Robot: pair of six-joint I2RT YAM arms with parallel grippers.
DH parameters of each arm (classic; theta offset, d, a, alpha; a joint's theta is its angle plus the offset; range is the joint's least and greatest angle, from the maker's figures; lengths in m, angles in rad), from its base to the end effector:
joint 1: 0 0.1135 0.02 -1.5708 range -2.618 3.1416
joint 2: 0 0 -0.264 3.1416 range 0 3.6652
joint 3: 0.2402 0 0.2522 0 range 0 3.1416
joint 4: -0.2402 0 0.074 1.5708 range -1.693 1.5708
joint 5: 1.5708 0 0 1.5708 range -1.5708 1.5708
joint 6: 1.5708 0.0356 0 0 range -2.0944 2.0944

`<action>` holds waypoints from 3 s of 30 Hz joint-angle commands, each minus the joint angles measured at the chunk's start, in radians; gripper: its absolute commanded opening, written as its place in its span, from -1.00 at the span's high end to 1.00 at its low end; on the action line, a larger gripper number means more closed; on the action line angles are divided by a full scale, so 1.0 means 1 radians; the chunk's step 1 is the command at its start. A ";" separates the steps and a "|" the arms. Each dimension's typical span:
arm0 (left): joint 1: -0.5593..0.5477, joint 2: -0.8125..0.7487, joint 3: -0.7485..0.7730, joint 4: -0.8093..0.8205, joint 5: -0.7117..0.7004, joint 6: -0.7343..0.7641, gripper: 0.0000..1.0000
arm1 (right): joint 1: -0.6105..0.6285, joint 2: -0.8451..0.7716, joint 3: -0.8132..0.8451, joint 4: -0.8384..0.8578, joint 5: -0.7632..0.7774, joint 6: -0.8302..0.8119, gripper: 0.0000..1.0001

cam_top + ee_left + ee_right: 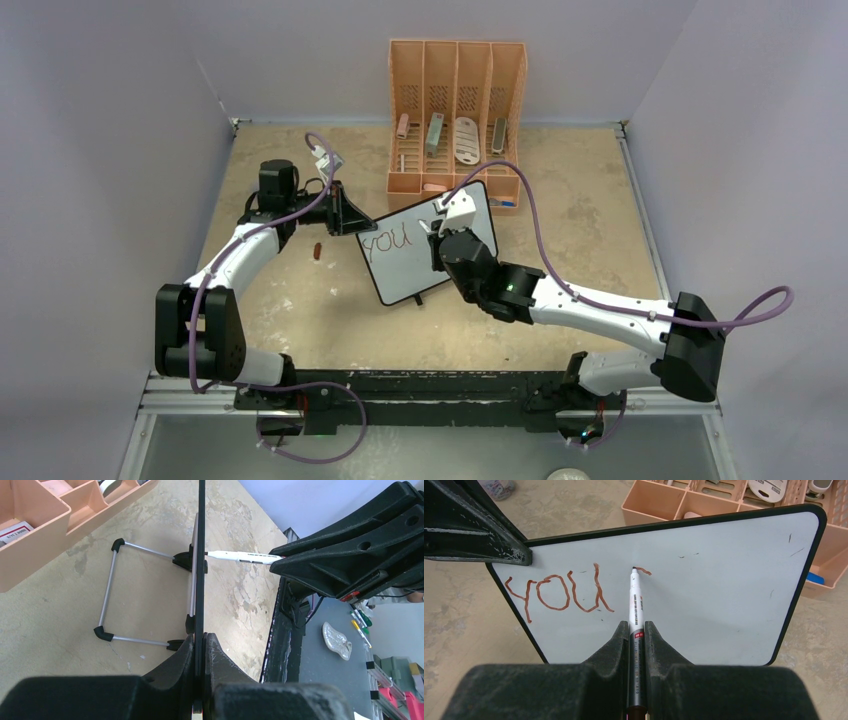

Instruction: Write a sentence on the whiteboard

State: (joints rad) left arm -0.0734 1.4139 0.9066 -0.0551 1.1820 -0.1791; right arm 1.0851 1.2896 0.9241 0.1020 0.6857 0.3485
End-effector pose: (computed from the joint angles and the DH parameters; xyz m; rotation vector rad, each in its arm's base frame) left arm 0.2928 -0.0546 0.2610 0.6007 1.9300 -1.3935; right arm 0.1577 0.2504 0.3092 -0.1814 1.7825 0.4046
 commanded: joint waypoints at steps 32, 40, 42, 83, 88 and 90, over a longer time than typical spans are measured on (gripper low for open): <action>-0.006 0.002 0.034 -0.002 0.021 0.024 1.00 | -0.004 -0.007 0.006 -0.140 -0.053 0.033 1.00; -0.006 0.001 0.035 -0.003 0.021 0.026 1.00 | -0.004 -0.018 0.003 -0.120 0.005 0.035 1.00; -0.006 0.002 0.034 -0.004 0.021 0.025 1.00 | -0.004 -0.023 0.002 -0.115 0.016 0.034 1.00; -0.006 -0.003 0.035 -0.002 0.021 0.026 1.00 | -0.008 -0.018 0.038 -0.002 0.080 -0.017 1.00; -0.007 -0.003 0.034 -0.002 0.022 0.024 1.00 | -0.007 -0.017 0.038 -0.006 0.074 -0.015 1.00; -0.006 -0.003 0.034 -0.002 0.022 0.024 1.00 | -0.008 -0.015 0.036 -0.008 0.068 -0.014 1.00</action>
State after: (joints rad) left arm -0.0734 1.4139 0.9081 -0.0616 1.1816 -0.1719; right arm 1.0832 1.2884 0.9245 0.0589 0.7235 0.3389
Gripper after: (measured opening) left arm 0.032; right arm 0.115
